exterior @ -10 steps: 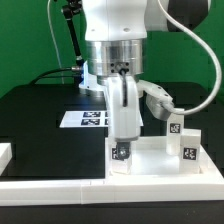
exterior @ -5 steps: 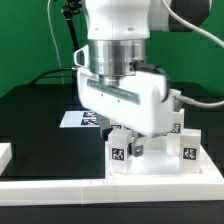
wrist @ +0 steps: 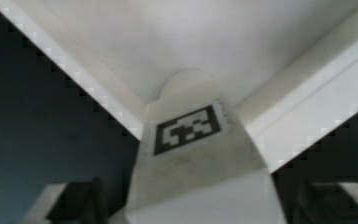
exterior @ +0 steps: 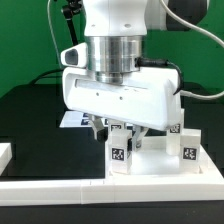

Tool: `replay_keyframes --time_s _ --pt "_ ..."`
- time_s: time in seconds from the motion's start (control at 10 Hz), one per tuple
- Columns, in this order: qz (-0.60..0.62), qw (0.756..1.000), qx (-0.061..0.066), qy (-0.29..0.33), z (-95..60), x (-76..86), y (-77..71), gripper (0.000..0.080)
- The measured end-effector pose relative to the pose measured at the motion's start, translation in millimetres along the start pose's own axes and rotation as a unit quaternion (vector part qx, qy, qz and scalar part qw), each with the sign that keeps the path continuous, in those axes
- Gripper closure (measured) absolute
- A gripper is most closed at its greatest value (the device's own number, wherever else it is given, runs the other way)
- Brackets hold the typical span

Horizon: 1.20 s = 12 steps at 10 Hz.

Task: Assemble square table

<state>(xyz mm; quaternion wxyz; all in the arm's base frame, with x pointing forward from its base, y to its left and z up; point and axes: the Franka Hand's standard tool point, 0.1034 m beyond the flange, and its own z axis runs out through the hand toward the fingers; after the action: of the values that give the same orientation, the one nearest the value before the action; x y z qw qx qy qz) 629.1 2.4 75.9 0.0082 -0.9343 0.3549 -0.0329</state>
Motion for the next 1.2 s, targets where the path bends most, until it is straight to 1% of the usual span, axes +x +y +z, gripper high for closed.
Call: replay_keyframes --time_s 0.1,0.2,0.4,0.5,0.7,0.8,0.9,1.0,1.1,1.2 --pt "0.048 0.999 0.001 0.000 0.0 0.1 -0.1 0.0389" --pt "0.070 0.998 0.000 0.001 0.0 1.0 0.7 0.0510" --pt "0.138 0.990 -0.001 -0.001 0.6 1.2 2.2 0.0510" --pt "0.200 0.980 -0.006 -0.008 0.0 2.5 3.7 0.0510" --pt "0.353 0.935 -0.005 -0.020 2.1 2.8 6.5 0.0510" --pt "0.410 0.912 -0.006 -0.023 2.2 1.5 5.9 0.0509" --pt "0.471 0.882 -0.007 -0.027 2.1 0.0 4.8 0.0509" --pt "0.508 0.861 -0.007 -0.027 2.2 -0.5 4.7 0.0509" --pt "0.568 0.823 -0.006 -0.027 2.4 -1.2 5.9 0.0509" --pt "0.597 0.802 -0.005 -0.024 2.5 -2.0 6.3 0.0509"
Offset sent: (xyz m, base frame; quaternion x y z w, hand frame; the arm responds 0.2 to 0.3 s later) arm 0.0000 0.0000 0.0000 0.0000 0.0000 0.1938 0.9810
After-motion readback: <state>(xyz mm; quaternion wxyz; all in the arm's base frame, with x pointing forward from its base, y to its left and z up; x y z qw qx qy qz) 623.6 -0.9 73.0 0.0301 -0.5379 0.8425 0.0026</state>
